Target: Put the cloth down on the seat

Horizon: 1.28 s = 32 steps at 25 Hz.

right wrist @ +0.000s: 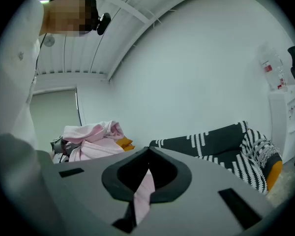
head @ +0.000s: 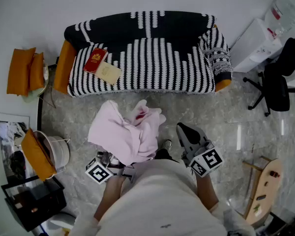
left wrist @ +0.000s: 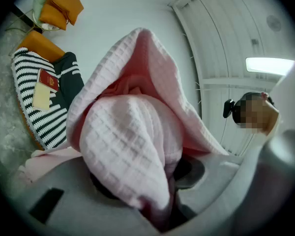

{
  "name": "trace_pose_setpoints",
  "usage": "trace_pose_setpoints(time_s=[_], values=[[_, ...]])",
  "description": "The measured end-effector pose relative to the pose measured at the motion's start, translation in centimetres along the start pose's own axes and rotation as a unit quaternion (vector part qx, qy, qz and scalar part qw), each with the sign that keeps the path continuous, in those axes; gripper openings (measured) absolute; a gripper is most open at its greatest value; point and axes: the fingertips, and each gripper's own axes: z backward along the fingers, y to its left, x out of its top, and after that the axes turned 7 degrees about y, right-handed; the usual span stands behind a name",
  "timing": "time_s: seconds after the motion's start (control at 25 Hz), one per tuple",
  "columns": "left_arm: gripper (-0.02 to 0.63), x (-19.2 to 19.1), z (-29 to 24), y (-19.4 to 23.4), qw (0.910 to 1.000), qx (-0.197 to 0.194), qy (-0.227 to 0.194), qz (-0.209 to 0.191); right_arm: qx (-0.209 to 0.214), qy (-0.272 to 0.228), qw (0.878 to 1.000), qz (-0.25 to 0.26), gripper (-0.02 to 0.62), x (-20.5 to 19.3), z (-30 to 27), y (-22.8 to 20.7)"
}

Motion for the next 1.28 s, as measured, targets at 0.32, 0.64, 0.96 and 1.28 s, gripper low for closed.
trace_pose_setpoints(time_s=[0.32, 0.64, 0.96, 1.28], values=[[0.179, -1.5, -0.7, -0.1, 0.9997, 0.004, -0.018, 0.013, -0.003, -0.014, 1.000, -0.010, 0.009, -0.1, 2.2, -1.2], [0.179, -3.9, -1.0, -0.4, 0.9998, 0.014, -0.005, 0.015, 0.006, -0.007, 1.000, -0.004, 0.009, -1.0, 4.3, -1.0], [0.180, -4.2, -0.2, -0.9, 0.9996, 0.020, -0.008, 0.016, 0.013, 0.002, 1.000, -0.019, 0.009, -2.0, 4.5, -1.0], [0.181, -1.4, -1.3, 1.3, 0.9998, 0.011, 0.002, 0.019, 0.002, 0.005, 1.000, -0.019, 0.009, -1.2, 0.9, -1.5]])
